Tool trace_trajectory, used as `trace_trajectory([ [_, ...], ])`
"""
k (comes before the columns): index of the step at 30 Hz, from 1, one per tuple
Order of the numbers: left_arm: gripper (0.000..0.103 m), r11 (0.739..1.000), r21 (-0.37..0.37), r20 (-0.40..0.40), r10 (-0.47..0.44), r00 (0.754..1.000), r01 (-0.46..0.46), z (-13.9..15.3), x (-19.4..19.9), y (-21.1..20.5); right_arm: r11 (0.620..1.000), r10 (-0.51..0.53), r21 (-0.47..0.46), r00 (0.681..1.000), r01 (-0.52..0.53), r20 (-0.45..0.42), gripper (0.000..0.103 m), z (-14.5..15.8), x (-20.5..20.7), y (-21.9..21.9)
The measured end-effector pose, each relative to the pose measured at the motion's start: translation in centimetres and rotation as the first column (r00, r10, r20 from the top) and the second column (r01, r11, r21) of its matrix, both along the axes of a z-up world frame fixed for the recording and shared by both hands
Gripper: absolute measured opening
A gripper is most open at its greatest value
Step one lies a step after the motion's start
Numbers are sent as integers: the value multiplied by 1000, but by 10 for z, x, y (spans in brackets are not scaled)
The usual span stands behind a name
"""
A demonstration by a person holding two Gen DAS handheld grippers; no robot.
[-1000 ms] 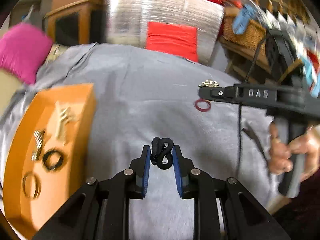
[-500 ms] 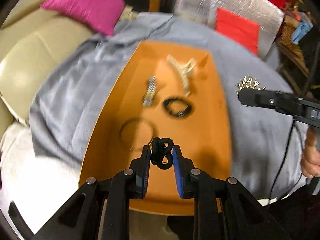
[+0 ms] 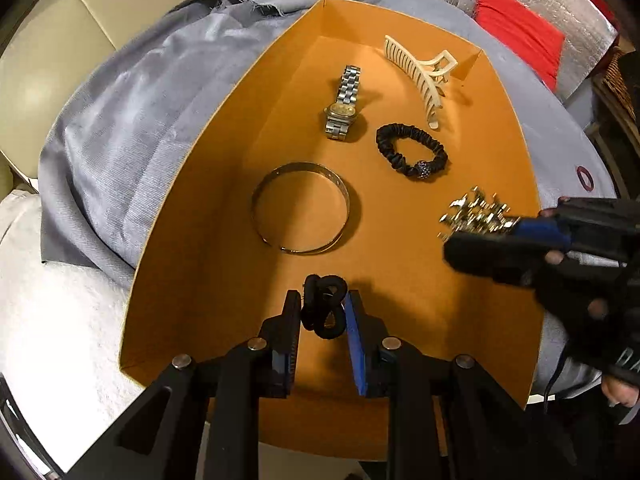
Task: Organize jewelry
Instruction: 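Carry hair ties and brooch into the orange tray and open both tools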
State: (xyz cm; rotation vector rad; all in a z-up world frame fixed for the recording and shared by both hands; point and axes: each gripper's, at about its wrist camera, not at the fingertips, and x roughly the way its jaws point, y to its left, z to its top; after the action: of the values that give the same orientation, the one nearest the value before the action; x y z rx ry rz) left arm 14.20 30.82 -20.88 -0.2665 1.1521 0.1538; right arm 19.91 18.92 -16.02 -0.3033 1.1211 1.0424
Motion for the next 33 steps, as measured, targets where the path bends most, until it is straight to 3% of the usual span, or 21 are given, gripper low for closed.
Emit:
trace_trajectory([
  [9, 24, 1000, 1, -40, 26, 999, -26, -7, 10, 4, 999, -6, -47, 1000, 6, 12, 18, -9, 3, 5],
  [21, 27, 997, 63, -57, 47, 997, -43, 0, 13, 1, 996, -90, -11, 996, 90, 14, 18, -2, 18, -15],
  [27, 52, 993, 105, -19, 55, 998, -53, 16, 13, -12, 990, -136, 36, 991, 135, 19, 18, 14, 22, -40],
  [33, 60, 985, 159, -13, 75, 997, -72, 29, 11, -17, 983, -177, 54, 984, 176, 13, 18, 23, 25, -58],
])
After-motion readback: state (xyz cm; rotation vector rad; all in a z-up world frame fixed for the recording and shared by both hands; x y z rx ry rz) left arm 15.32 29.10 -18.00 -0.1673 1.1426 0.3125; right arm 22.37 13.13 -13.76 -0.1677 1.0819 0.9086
